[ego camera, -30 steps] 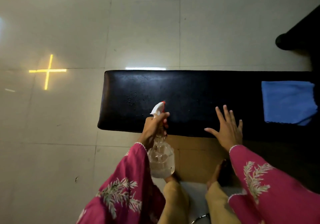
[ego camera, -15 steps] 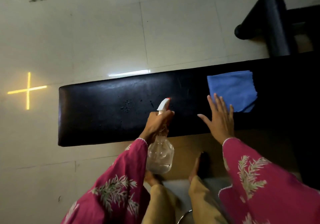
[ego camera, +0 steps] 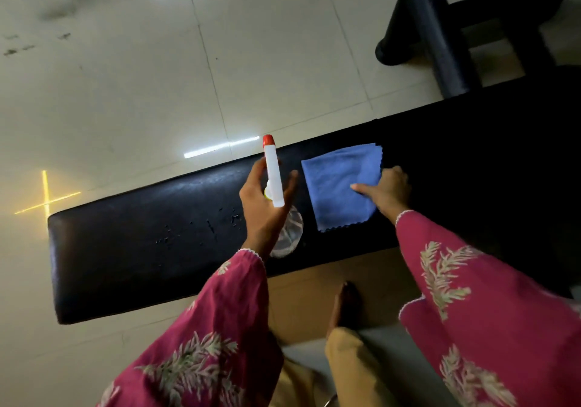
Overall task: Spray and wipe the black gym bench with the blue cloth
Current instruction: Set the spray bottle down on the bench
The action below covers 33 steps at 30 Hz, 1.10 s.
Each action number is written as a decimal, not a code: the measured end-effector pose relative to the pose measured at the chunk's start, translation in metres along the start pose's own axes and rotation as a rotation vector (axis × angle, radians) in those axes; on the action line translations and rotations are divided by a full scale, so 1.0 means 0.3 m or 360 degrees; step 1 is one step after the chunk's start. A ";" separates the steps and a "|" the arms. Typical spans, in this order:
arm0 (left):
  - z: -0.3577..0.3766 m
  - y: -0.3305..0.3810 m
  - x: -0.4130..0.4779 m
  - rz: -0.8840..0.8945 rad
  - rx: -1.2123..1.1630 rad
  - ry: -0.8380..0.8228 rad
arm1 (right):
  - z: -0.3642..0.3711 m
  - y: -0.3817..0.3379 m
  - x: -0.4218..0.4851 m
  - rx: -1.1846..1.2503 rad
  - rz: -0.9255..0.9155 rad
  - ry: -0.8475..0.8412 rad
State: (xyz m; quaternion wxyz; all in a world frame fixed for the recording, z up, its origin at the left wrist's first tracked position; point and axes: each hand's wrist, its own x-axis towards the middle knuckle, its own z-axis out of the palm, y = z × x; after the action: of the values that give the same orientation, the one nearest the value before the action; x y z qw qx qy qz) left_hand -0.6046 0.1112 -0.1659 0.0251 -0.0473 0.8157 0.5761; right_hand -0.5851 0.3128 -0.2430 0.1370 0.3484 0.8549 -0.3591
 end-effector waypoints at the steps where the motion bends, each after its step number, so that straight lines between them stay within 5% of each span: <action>1: 0.020 0.010 0.008 0.0030 -0.0009 0.0022 | 0.001 -0.001 0.000 0.0118 -0.0065 -0.0025; 5: 0.093 0.055 0.040 0.0158 0.0048 0.0096 | -0.053 0.023 -0.042 0.0911 0.0013 0.0001; 18: 0.223 0.056 0.052 0.0159 0.0093 -0.0055 | -0.157 0.237 -0.063 0.1285 0.0288 -0.0111; 22: 0.189 0.018 0.017 -0.0106 -0.0083 -0.0192 | -0.146 0.236 -0.071 0.1292 0.0301 -0.0097; 27: 0.161 -0.129 -0.174 -0.0447 -0.0029 0.0153 | -0.156 0.225 -0.151 0.1386 0.0342 -0.0119; 33: 0.234 -0.140 -0.353 -0.1246 -0.0674 -0.0530 | -0.142 0.157 -0.364 0.1515 0.0326 -0.0346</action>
State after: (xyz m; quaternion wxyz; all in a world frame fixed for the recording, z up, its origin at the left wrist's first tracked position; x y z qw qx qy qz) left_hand -0.4957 0.1684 -0.2186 0.3605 -0.2622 0.5861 0.6766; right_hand -0.4732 0.3123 -0.1845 0.0856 0.4150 0.5384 -0.7284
